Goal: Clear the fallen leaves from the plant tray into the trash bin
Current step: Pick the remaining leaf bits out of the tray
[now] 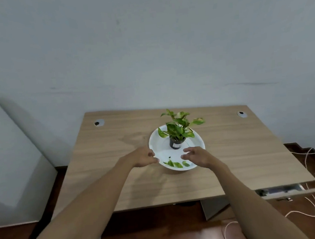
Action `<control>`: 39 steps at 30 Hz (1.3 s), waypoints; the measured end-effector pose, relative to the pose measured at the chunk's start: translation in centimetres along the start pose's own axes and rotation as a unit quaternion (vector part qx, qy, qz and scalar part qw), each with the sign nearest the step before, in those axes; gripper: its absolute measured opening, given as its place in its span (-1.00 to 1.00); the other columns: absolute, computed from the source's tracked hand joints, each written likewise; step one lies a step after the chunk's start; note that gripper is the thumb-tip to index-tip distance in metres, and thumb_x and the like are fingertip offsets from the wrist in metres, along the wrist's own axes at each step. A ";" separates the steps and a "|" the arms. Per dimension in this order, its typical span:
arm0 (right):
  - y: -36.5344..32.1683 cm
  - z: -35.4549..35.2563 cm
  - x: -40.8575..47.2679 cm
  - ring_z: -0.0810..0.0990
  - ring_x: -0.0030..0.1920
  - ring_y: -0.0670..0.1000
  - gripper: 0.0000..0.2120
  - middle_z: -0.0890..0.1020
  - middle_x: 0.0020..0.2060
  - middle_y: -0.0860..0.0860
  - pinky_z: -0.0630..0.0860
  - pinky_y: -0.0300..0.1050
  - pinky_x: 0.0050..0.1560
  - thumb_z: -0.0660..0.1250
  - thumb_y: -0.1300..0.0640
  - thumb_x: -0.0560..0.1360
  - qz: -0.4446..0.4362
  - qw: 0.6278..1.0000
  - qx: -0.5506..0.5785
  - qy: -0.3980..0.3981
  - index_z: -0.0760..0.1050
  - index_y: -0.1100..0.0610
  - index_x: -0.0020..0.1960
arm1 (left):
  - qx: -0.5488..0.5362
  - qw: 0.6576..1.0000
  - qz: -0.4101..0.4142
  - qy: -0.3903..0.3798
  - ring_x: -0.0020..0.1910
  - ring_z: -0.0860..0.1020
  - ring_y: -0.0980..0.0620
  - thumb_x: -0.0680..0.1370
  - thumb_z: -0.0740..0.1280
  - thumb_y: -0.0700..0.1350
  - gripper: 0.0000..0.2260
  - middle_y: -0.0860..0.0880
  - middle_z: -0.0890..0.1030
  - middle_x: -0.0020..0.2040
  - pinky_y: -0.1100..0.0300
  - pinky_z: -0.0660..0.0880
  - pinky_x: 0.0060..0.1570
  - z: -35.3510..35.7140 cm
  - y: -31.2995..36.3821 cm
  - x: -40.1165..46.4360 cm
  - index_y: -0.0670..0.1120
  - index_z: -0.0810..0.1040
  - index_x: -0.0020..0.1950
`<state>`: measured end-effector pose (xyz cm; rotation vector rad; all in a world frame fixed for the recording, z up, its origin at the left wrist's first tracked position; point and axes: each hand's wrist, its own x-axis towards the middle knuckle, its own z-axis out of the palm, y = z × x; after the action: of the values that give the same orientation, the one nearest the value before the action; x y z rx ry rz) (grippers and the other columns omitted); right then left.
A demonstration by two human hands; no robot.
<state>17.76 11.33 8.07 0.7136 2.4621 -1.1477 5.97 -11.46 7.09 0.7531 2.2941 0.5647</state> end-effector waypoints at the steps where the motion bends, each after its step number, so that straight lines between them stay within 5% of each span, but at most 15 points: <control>1: 0.8 -0.2 0.6 0.56 0.07 -0.01 -0.50 0.61 0.16 0.04 0.40 -0.16 0.05 0.37 -0.04 0.51 0.003 1.000 0.007 -0.001 0.40 0.07 0.39 | 0.002 1.000 0.002 -0.003 0.18 0.54 -0.06 0.51 0.34 0.14 -0.60 -0.04 0.57 0.15 0.09 0.47 0.17 0.6 0.6 1.0 -0.07 0.57 0.25; 3: 2.4 -0.4 2.0 0.57 0.11 0.00 -0.51 0.62 0.15 0.04 0.43 -0.14 0.07 0.39 -0.04 0.49 0.007 1.000 0.019 0.001 0.43 0.07 0.38 | 0.005 1.000 0.000 -0.011 0.16 0.53 -0.06 0.51 0.32 0.15 -0.59 -0.06 0.57 0.15 0.05 0.47 0.21 1.5 1.3 3.1 -0.07 0.57 0.25; 5: 3.5 -0.6 3.5 0.56 0.14 0.01 -0.53 0.62 0.15 0.03 0.44 -0.14 0.09 0.39 -0.04 0.49 0.011 1.000 0.027 -0.001 0.45 0.06 0.36 | 0.009 1.000 -0.007 -0.021 0.01 0.51 -0.05 0.45 0.30 0.20 -0.70 -0.06 0.54 -0.02 0.08 0.43 0.05 2.3 1.5 5.4 0.00 0.54 -0.02; 8: 4.9 -0.8 5.5 0.57 0.10 0.01 -0.58 0.64 0.11 0.03 0.42 -0.18 0.04 0.38 0.00 0.51 0.012 1.000 0.023 -0.004 0.47 0.06 0.33 | 0.016 0.999 -0.033 -0.035 -0.04 0.47 -0.03 0.41 0.29 0.22 -0.70 -0.09 0.55 -0.06 0.04 0.44 0.02 3.1 1.3 8.5 -0.01 0.48 -0.11; 10: 5.9 -0.8 6.7 0.57 0.06 0.02 -0.62 0.65 0.08 0.04 0.43 -0.20 -0.02 0.37 0.03 0.52 0.014 1.000 0.018 -0.003 0.49 0.05 0.31 | 0.001 0.999 -0.035 -0.021 0.12 0.54 -0.09 0.50 0.31 0.15 -0.65 -0.12 0.62 0.15 0.01 0.47 0.17 3.5 1.1 10.5 -0.11 0.61 0.04; 15: 7.7 -1.0 10.6 0.59 0.02 0.01 -0.65 0.62 0.07 0.05 0.47 -0.24 -0.16 0.40 0.02 0.48 0.006 1.000 -0.017 -0.011 0.53 -0.03 0.25 | 0.020 0.991 -0.070 0.108 0.43 0.36 -0.13 0.58 0.27 0.02 -0.65 -0.12 0.48 0.39 0.06 0.27 0.38 5.3 0.0 13.4 -0.09 0.54 0.32; 18: 8.0 -0.6 13.1 0.57 -0.05 -0.01 -0.74 0.62 0.00 0.03 0.44 -0.30 -0.28 0.38 0.04 0.48 -0.011 0.997 -0.071 -0.034 0.56 -0.04 0.17 | 0.062 0.986 -0.098 0.122 0.57 0.04 -0.16 0.59 0.24 -0.01 -0.55 -0.16 0.16 0.57 0.00 0.00 0.52 7.1 -1.5 13.7 -0.09 0.37 0.46; 21: 8.0 -0.2 14.9 0.52 -0.12 -0.01 -0.86 0.59 -0.07 0.04 0.40 -0.29 -0.29 0.33 0.11 0.48 -0.030 0.988 -0.136 -0.070 0.57 0.02 0.02 | -0.062 0.971 -0.103 0.207 0.57 0.07 -0.12 0.59 0.22 -0.18 -0.45 -0.16 0.11 0.58 0.04 0.09 0.50 9.3 -1.7 13.9 -0.16 0.15 0.56; 26: 8.1 0.9 16.7 0.57 -0.01 0.06 -0.83 0.60 -0.03 0.07 0.49 -0.15 -0.05 0.32 0.13 0.42 -0.063 0.974 -0.167 -0.141 0.54 -0.02 0.01 | -0.350 0.838 -0.194 0.370 0.28 0.49 -0.11 0.49 0.16 -0.39 -0.42 -0.11 0.52 0.33 0.22 0.36 0.11 11.2 1.2 14.2 -0.07 0.31 0.50; 29: 7.3 1.7 16.6 0.58 0.06 0.07 -0.73 0.63 0.08 0.06 0.47 -0.17 0.02 0.23 0.18 0.47 -0.106 0.967 -0.158 -0.171 0.60 0.02 0.10 | -0.399 0.793 -0.232 0.399 0.32 0.47 -0.12 0.48 0.16 -0.41 -0.43 -0.11 0.51 0.35 0.22 0.37 0.14 11.5 2.3 14.7 -0.10 0.36 0.48; 33: 7.1 1.5 16.7 0.58 0.07 0.04 -0.63 0.63 0.13 0.07 0.53 -0.10 0.07 0.21 0.26 0.47 -0.164 0.959 -0.128 -0.193 0.58 0.03 0.21 | -0.466 0.732 -0.271 0.416 0.12 0.58 -0.14 0.47 0.21 -0.36 -0.59 -0.13 0.63 0.15 0.12 0.50 0.03 12.1 1.7 15.3 -0.14 0.55 0.27; 39: 6.3 1.8 17.2 0.40 0.32 0.06 -0.50 0.43 0.35 0.03 0.43 0.05 0.26 0.16 0.35 0.50 -0.346 0.888 -0.249 -0.175 0.37 0.03 0.40 | -0.680 0.559 -0.231 0.414 0.02 0.62 -0.17 0.53 0.31 -0.33 -0.73 -0.20 0.67 0.08 -0.10 0.57 0.13 13.9 1.7 14.8 -0.18 0.60 0.21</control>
<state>7.35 18.58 -5.30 -0.5192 2.5576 -0.6744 6.96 1.96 -8.26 -1.0616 1.6404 2.2926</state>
